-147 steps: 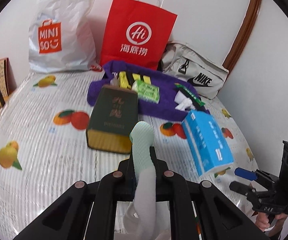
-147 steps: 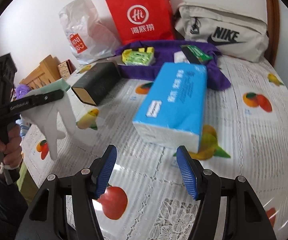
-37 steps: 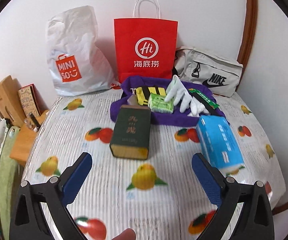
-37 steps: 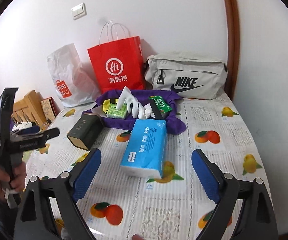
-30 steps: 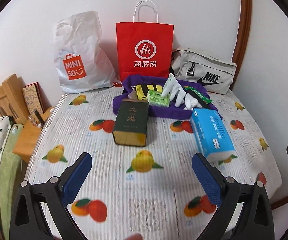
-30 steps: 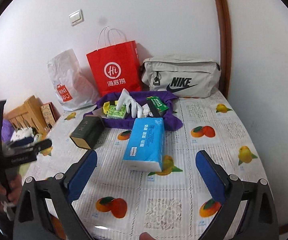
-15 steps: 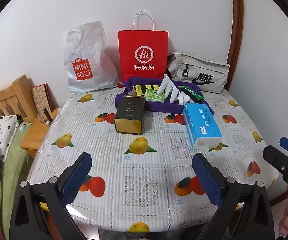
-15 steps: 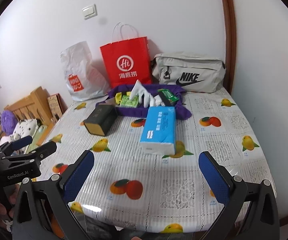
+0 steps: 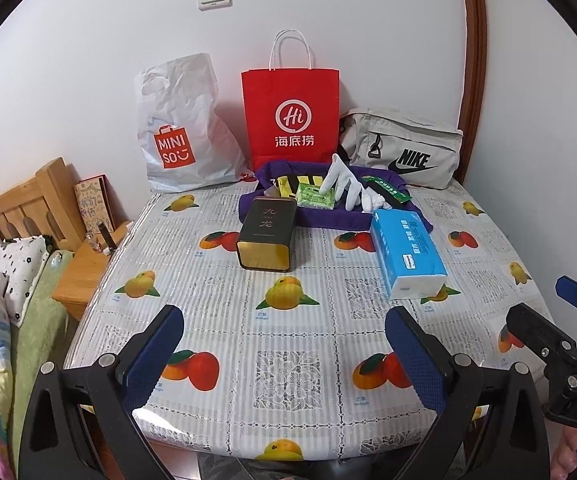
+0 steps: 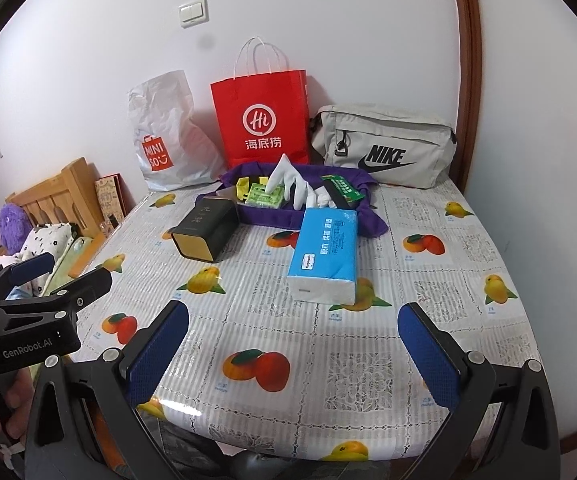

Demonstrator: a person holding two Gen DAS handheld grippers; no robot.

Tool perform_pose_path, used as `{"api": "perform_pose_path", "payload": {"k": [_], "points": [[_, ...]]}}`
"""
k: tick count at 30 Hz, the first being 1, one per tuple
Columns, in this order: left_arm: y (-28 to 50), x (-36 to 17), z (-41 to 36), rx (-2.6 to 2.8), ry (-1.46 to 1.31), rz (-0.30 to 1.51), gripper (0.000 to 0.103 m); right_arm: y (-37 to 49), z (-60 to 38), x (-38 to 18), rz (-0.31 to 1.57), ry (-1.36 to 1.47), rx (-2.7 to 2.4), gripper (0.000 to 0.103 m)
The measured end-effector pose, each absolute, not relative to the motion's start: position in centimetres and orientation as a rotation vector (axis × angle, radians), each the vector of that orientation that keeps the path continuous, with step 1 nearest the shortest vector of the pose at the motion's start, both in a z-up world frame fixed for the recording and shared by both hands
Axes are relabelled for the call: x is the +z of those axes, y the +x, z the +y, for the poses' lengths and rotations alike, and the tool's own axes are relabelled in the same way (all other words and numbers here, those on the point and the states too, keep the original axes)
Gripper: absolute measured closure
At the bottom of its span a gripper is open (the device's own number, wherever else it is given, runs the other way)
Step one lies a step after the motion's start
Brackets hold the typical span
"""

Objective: Organize soft objects

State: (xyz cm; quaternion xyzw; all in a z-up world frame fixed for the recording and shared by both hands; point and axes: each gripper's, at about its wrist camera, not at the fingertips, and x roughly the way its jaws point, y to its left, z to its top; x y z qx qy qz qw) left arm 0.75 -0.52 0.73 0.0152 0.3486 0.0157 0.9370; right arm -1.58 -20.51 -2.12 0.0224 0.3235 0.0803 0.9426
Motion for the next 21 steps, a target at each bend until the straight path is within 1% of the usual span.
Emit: {"api": "perform_pose_path", "payload": {"k": [21], "points": [[0.32, 0.73, -0.89, 0.033, 0.029, 0.714, 0.001, -1.77, -20.68, -2.04, 0.659, 0.041, 0.163, 0.0]]}}
